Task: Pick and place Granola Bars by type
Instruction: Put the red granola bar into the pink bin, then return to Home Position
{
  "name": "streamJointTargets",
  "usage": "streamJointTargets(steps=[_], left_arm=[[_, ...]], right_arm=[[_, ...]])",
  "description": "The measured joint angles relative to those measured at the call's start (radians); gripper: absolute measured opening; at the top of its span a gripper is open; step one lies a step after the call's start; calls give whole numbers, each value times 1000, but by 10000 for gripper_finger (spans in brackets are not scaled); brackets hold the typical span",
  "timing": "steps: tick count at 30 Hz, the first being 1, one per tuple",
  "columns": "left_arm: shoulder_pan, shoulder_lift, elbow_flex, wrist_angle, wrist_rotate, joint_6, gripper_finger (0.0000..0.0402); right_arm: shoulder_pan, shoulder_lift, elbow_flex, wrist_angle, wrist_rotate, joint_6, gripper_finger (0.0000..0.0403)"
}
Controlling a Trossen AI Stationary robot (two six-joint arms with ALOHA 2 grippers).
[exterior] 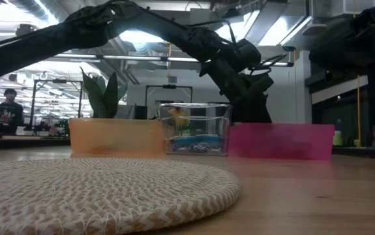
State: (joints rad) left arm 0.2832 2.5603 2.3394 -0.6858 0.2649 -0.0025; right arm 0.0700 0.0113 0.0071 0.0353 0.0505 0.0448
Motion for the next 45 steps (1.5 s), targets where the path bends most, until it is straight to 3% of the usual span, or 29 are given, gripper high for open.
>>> streamJointTargets(steps=[9,12,16,29,34,40,45], left_arm=[[-9,-22,13,-39,24,-11,159],[-21,-49,14,-107,74,16,167],[-39,-105,15,-220,56,50,171],[-38,-473,16,-436,30,42,165],[-58,-652,3,-548,-90,81,166],[-126,-921,-167,-511,-192,115,163],[-178,-1193,-489,-323,-195,114,163]], right_arm=[[0,0,0,0,0,0,132],[0,0,0,0,0,0,132],[0,0,0,0,0,0,132],[0,0,0,0,0,0,132],[0,0,0,0,0,0,132],[0,0,0,0,0,0,132],[0,0,0,0,0,0,132]])
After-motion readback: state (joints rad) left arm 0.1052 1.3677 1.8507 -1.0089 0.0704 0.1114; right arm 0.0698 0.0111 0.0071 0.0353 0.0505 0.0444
